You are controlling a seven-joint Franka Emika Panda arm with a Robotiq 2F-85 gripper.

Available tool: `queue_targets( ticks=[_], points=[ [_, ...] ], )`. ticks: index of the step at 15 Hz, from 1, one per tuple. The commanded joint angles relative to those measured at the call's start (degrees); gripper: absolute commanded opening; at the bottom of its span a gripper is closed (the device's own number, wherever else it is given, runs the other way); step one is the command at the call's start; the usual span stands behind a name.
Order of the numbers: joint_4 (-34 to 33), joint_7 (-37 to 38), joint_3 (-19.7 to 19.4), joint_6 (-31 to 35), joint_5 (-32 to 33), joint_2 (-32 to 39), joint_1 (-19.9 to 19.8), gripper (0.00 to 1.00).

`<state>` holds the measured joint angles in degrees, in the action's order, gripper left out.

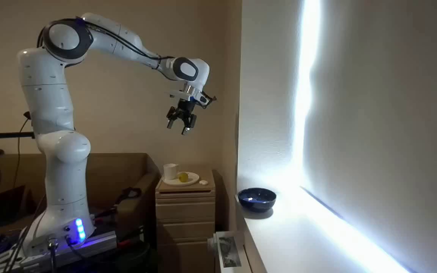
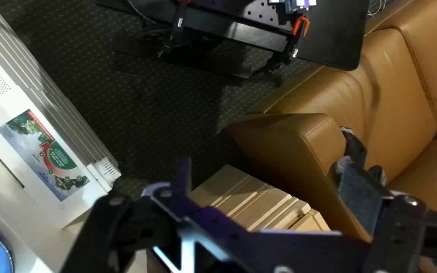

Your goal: Pick up the earphone case and move it to the window sill

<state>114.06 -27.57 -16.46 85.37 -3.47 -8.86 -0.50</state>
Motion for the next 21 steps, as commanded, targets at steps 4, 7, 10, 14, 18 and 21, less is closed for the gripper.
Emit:
queue_targets(
  ticks=[4, 7, 10, 14, 18, 21],
  points=[
    [3.08, 0.22, 5.35, 2.3, 1.72, -2.08, -1.02, 1.0],
    [3.4, -0.47, 7.64, 2.61, 4.09, -3.48, -1.0, 1.0],
    [1.62, 0.11, 7.94, 1.24, 2.91, -2.07, -1.16, 1.0],
    [2.06, 0.35, 7.54, 1.53, 2.63, -2.13, -1.29, 1.0],
    [2.02, 0.49, 12.39, 3.93, -2.22, 4.36, 2.7, 1.0],
    [-2.86, 5.31, 18.13, 1.56, -0.07, 13.54, 5.98, 1.0]
  ],
)
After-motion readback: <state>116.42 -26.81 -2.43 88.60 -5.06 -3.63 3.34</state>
